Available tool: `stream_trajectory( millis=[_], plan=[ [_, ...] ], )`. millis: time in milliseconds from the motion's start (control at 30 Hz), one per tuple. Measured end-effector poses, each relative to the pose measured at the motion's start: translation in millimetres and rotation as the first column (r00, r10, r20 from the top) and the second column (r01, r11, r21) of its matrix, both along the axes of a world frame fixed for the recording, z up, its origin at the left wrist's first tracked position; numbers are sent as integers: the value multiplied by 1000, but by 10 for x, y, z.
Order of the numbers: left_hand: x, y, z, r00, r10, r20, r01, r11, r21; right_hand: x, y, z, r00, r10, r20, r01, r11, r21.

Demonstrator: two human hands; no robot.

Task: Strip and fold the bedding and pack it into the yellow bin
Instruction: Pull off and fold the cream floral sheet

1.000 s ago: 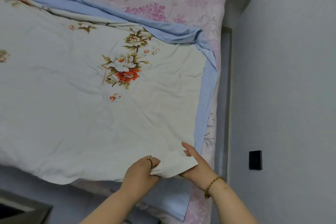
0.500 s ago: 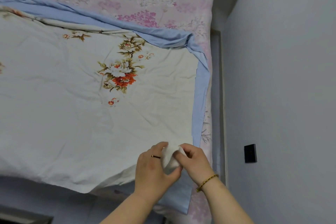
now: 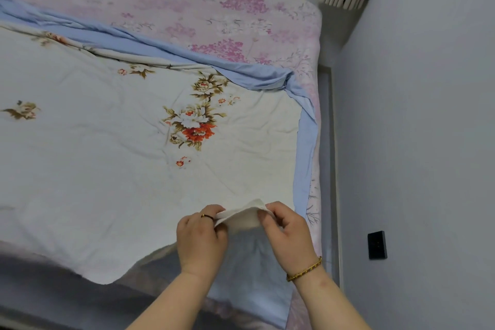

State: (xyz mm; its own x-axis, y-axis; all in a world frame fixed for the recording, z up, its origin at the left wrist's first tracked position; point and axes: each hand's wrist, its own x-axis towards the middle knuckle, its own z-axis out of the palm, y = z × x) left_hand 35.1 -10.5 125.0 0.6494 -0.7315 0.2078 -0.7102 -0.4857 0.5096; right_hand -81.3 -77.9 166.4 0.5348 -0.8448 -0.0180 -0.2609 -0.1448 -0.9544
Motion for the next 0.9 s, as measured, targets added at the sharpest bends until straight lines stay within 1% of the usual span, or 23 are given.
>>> stream_trajectory(
  millis=[67, 100, 133, 167, 200, 267, 300, 367, 467, 567, 633, 700, 767, 867, 900],
  plan=[
    [128, 77, 5, 999, -36, 2, 36, 995, 93, 0, -10, 69, 999, -40, 20, 40, 999, -25],
    [210, 131, -11, 999, -39, -32, 43, 992, 122, 6, -15, 110, 997, -73, 38, 74, 997, -29],
    [288, 185, -32, 996, -17, -85, 29, 988, 149, -1, -28, 145, 991, -118, 61, 120, 992, -26],
    [366, 241, -53, 991, 40, -128, -16, 984, 177, -13, -49, 174, 982, -168, 82, 171, 985, -25],
    [443, 298, -69, 986, 72, -147, -36, 971, 238, -31, -67, 205, 973, -211, 95, 215, 976, -30],
    [593, 432, -117, 997, 56, -53, -34, 932, 362, -80, -97, 231, 956, -276, 96, 282, 958, -51],
    [660, 503, -132, 999, 30, -40, -11, 915, 404, -104, -103, 228, 949, -305, 81, 310, 949, -64],
    [738, 603, -126, 989, 6, -149, 62, 893, 447, -155, -98, 218, 936, -348, 52, 351, 933, -73],
    [755, 685, 40, 941, -39, -336, 191, 881, 433, -257, -72, 190, 898, -440, 24, 441, 897, -28],
    [777, 757, 279, 902, -127, -413, 308, 860, 408, -396, -22, 184, 855, -519, -18, 519, 854, 20],
    [782, 771, 412, 872, -181, -455, 373, 847, 379, -459, 1, 242, 831, -555, -29, 556, 831, 3],
    [753, 823, 520, 813, -206, -544, 439, 831, 341, -502, 43, 344, 808, -589, -13, 588, 808, -34],
    [712, 915, 571, 742, -231, -629, 523, 787, 328, -503, 78, 435, 794, -608, 1, 607, 792, -66],
    [679, 1126, 565, 639, -248, -728, 634, 706, 316, -394, 153, 425, 810, -587, -3, 585, 807, -87],
    [685, 1173, 560, 625, -224, -748, 629, 712, 312, -335, 174, 373, 816, -578, -17, 575, 814, -78]
  ],
)
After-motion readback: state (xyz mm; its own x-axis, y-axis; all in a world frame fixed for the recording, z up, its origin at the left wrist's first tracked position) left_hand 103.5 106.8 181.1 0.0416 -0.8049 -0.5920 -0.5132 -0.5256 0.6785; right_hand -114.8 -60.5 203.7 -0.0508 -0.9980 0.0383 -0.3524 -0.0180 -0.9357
